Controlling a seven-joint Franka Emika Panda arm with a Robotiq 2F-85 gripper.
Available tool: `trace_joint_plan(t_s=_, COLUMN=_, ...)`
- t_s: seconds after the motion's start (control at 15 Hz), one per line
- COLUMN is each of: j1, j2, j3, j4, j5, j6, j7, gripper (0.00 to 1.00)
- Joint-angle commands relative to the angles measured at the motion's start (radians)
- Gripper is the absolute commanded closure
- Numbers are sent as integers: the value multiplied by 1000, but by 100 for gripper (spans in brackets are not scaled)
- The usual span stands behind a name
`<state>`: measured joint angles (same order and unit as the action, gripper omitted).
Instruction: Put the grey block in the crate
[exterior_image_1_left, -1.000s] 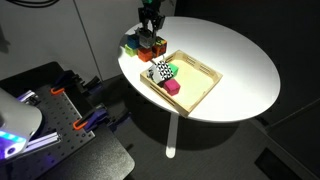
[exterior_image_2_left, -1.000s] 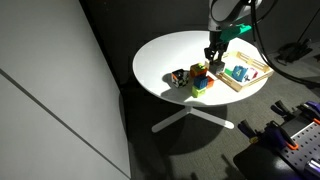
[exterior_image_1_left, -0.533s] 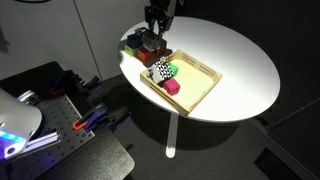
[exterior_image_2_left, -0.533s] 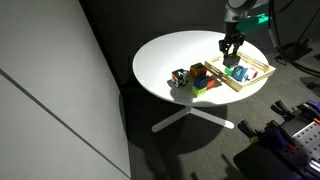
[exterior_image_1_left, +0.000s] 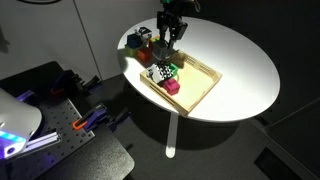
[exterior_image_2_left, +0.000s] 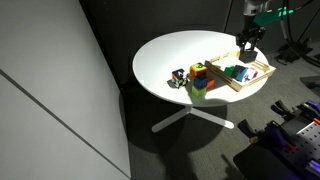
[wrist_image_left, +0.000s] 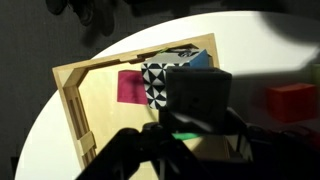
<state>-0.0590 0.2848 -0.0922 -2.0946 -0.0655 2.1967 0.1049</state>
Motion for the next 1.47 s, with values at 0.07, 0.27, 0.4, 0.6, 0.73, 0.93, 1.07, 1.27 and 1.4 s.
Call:
trace_joint_plan(t_s=0.07, j1=-21, j2=-25, j3=-25, j4=-12, j5=-4, j6=-14, j7=1, gripper=19)
trace_joint_plan(t_s=0.27, j1=-21, j2=-43, j3=-21, j4=-23, j5=4, j6=-6, j7=-10, gripper=5)
trace_joint_plan(t_s=0.4, j1=-17, j2=-60, j3=-12, j4=-32, j5=10, j6=-3, j7=-21, gripper=0)
trace_joint_plan(t_s=0.6, j1=-12, j2=-106, j3=12, j4=-58, j5=30, j6=18, j7=-58, gripper=0)
trace_joint_plan(t_s=0.73, j1=-8, j2=-146, j3=31, j4=-79, j5=54, j6=39, j7=-88, gripper=0)
trace_joint_plan(t_s=0.93, j1=-5, j2=-202, j3=54, j4=-102, j5=113, j6=34, j7=-138, gripper=0)
trace_joint_plan(t_s=1.07, j1=-1, j2=-240, j3=63, j4=-115, j5=150, j6=12, j7=-167, gripper=0)
trace_joint_plan(t_s=1.27, j1=10, j2=-288, j3=68, j4=-129, j5=176, j6=-50, j7=-189, gripper=0)
trace_joint_plan(t_s=1.4, j1=19, j2=-319, j3=69, j4=-136, j5=172, j6=-96, j7=-186, gripper=0)
